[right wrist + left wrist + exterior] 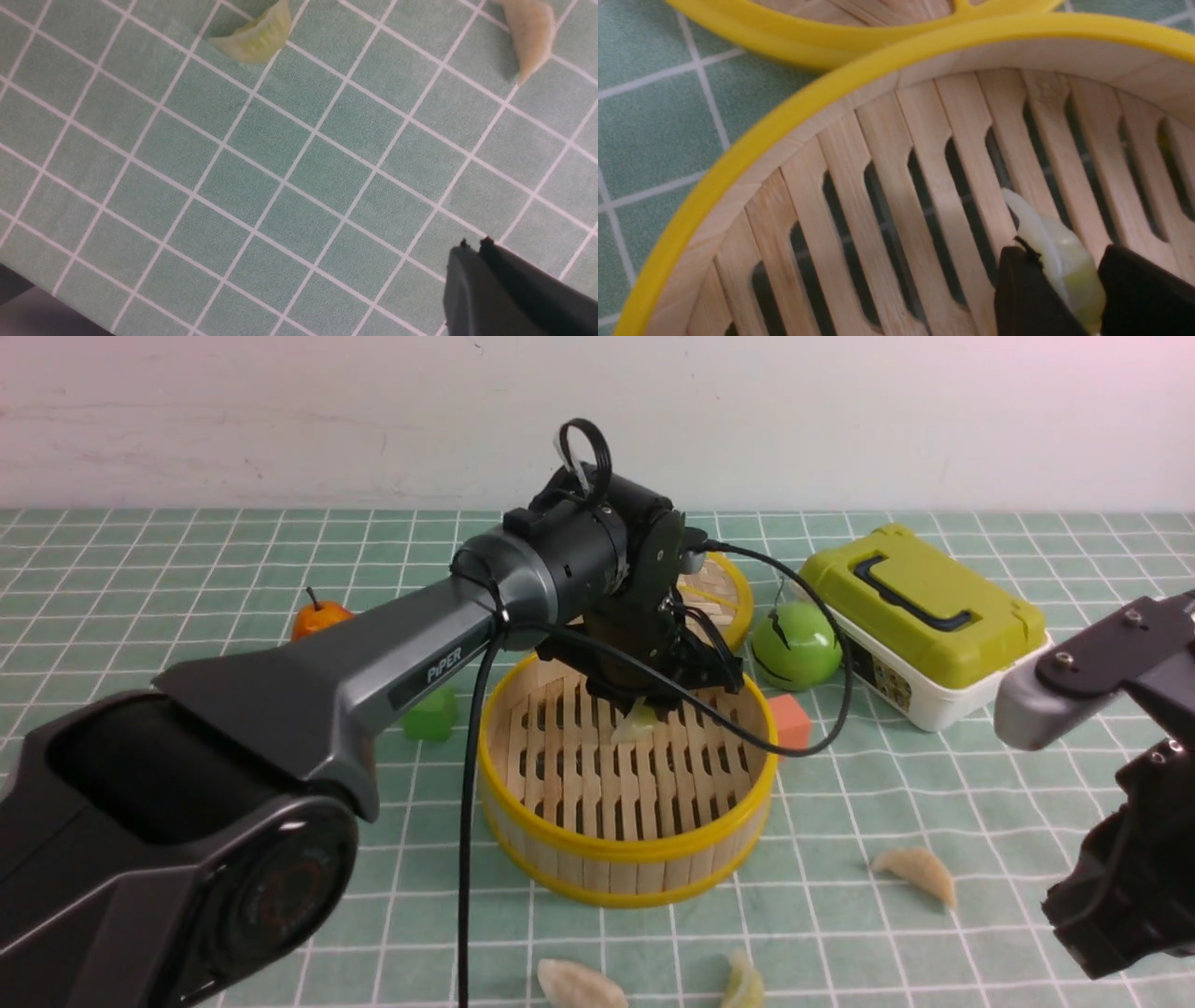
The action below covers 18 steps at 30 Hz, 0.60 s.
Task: Put the dumplings into the steamer on the table with the blue tablecloth.
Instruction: 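Place the dumpling into the bamboo steamer basket with the left gripper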
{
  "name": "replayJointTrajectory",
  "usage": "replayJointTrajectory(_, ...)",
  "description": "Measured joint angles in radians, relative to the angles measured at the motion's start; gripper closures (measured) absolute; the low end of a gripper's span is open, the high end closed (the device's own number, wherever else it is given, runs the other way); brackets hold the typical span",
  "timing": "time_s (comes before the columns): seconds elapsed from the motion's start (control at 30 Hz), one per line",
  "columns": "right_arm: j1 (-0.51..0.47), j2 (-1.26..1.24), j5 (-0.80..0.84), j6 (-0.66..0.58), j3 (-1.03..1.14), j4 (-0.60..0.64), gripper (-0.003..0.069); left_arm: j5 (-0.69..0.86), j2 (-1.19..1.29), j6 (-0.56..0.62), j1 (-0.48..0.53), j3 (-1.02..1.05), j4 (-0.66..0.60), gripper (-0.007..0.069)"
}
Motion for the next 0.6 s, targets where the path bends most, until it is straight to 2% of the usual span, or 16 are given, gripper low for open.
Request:
replayJointTrajectory(0.1, 0.000, -0.021, -0.006, 0.000, -0.001, -0.005, 0.0634, 0.006, 0.016, -0.011, 0.000, -0.015, 0.005, 0.0365)
replayJointTrajectory(0.2, 0.000, -0.026, -0.014, 0.001, -0.001, -0.012, 0.0628, 0.051, 0.012, -0.012, 0.000, -0.028, 0.004, 0.0195)
replayJointTrajectory(0.37, 0.000, -0.026, -0.024, 0.001, -0.001, -0.013, 0.0625, 0.159, -0.077, 0.050, 0.000, -0.058, 0.002, 0.0024)
replayJointTrajectory(0.47, 0.000, -0.026, -0.036, 0.001, -0.001, -0.015, 0.0619, 0.242, -0.197, 0.116, 0.000, -0.065, -0.018, 0.0008)
replayJointTrajectory(0.6, 0.000, -0.026, -0.043, 0.001, -0.001, -0.027, 0.0618, 0.269, -0.368, 0.211, 0.000, 0.001, -0.062, 0.0048)
